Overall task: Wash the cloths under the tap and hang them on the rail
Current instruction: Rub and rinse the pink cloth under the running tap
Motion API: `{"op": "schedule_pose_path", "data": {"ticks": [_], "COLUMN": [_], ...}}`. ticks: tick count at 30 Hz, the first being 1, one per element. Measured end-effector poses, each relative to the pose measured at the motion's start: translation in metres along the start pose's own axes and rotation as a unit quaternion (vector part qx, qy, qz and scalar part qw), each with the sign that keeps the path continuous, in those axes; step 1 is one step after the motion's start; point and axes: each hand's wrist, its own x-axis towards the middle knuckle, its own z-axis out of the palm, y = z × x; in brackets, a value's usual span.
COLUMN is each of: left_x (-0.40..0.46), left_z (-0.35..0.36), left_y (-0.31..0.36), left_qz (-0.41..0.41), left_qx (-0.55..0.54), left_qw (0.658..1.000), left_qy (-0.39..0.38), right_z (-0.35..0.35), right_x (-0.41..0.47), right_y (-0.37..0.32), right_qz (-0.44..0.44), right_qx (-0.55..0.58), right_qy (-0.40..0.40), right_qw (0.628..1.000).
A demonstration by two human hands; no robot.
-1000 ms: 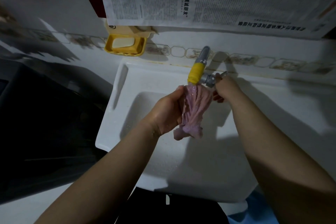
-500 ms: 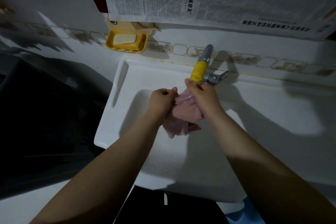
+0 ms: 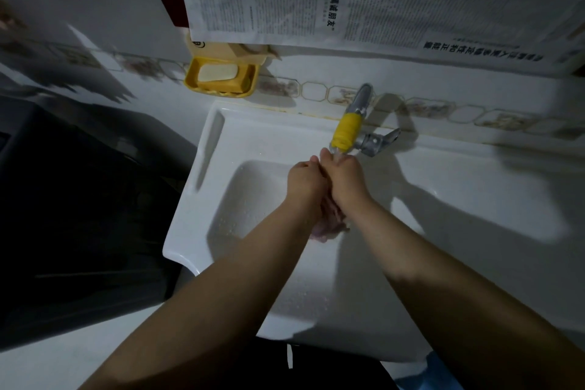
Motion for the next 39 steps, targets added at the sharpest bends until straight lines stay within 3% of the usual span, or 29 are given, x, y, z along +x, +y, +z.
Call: {"op": "schedule_pose_path", "data": {"ticks": [5, 8, 10, 14, 17, 22, 25, 28, 31, 35, 37, 39], "left_x": [0.003, -0.011, -0.013, 0.000, -0.009, 0.008, 0.014, 0.021, 0.015, 0.001, -0.008, -0.013], "left_z": [-0.005, 0.000, 0.000, -0.008, -0.014, -0.054, -0.074, -0.083, -0.074, -0.038, -0.014, 0.002], "left_y": [0.010, 0.004, 0.004, 0.005, 0.002, -0.009, -0.017, -0.023, -0.013, 0.001, 0.001, 0.001], "left_qz": [-0.017, -0.006, -0.037, 0.001, 0.012, 0.104, 0.148, 0.159, 0.156, 0.116, 0.097, 0.036], "left_qx": [-0.020, 0.013, -0.031, 0.000, 0.005, 0.227, 0.227, 0.161, 0.085, 0.064, 0.054, 0.004], "left_qw": [1.000, 1.000, 0.998, 0.999, 0.994, 0.949, 0.939, 0.955, 0.975, 0.991, 0.993, 0.998], "left_qy": [0.004, -0.015, -0.032, -0.032, -0.110, -0.192, -0.212, -0.193, -0.137, -0.032, -0.043, -0.059], "right_z": [0.008, -0.002, -0.006, 0.001, -0.015, -0.037, -0.046, -0.054, -0.061, -0.032, -0.017, -0.019], "right_x": [-0.018, -0.006, -0.004, -0.019, -0.003, 0.012, 0.011, 0.011, 0.010, -0.013, -0.015, -0.006], "right_y": [-0.005, -0.001, 0.000, -0.005, -0.010, -0.012, -0.013, -0.013, -0.012, -0.014, -0.016, -0.023], "right_qz": [-0.062, -0.024, -0.028, -0.087, -0.046, 0.041, 0.056, 0.073, 0.060, -0.062, -0.070, -0.024], "right_qx": [-0.025, -0.005, -0.005, -0.072, -0.091, 0.031, 0.134, 0.247, 0.205, -0.005, -0.053, -0.020], "right_qy": [-0.031, -0.040, -0.031, -0.028, -0.023, -0.060, -0.087, -0.120, -0.097, -0.090, -0.056, 0.016], "right_qw": [0.997, 0.999, 0.999, 0.993, 0.995, 0.997, 0.986, 0.959, 0.972, 0.994, 0.995, 0.999]}}
